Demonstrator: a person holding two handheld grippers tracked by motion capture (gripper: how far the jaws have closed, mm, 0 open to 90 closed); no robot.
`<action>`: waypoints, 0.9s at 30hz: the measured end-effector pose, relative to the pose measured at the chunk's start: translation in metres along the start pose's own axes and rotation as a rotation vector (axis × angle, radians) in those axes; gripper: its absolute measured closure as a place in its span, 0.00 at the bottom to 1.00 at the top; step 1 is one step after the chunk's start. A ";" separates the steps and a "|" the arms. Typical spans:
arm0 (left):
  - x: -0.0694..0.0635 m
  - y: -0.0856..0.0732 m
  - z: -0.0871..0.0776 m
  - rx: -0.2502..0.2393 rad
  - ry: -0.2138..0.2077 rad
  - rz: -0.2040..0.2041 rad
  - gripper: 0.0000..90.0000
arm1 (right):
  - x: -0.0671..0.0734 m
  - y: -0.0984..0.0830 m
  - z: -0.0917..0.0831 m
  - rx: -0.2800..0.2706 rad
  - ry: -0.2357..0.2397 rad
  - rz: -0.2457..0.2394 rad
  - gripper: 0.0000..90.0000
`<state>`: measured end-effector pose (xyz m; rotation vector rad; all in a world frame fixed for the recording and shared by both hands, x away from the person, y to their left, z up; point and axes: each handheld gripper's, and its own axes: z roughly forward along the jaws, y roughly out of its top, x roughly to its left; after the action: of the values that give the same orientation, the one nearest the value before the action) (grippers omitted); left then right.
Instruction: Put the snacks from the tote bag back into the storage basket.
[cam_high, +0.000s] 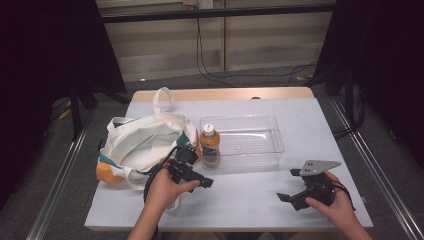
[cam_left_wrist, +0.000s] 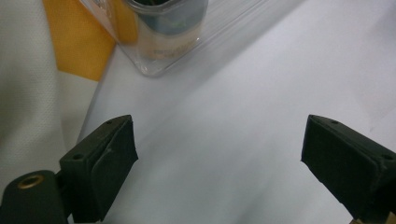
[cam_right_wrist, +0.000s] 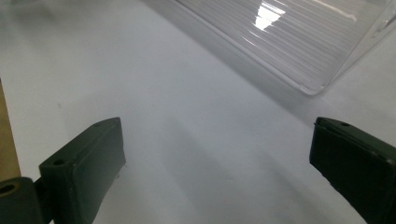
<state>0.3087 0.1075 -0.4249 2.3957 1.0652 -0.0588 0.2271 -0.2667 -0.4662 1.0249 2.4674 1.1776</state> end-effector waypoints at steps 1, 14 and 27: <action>0.000 -0.001 0.000 0.000 -0.001 -0.001 0.11 | 0.000 0.000 0.000 0.000 -0.002 0.000 0.03; 0.001 -0.007 0.001 -0.030 -0.008 0.003 0.11 | 0.000 -0.001 0.001 0.006 0.000 0.000 0.03; 0.004 -0.009 -0.002 -0.072 -0.029 -0.004 0.11 | 0.003 -0.003 0.002 0.015 -0.003 -0.010 0.04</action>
<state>0.3051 0.1158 -0.4280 2.3214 1.0420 -0.0551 0.2243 -0.2647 -0.4696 1.0162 2.4798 1.1554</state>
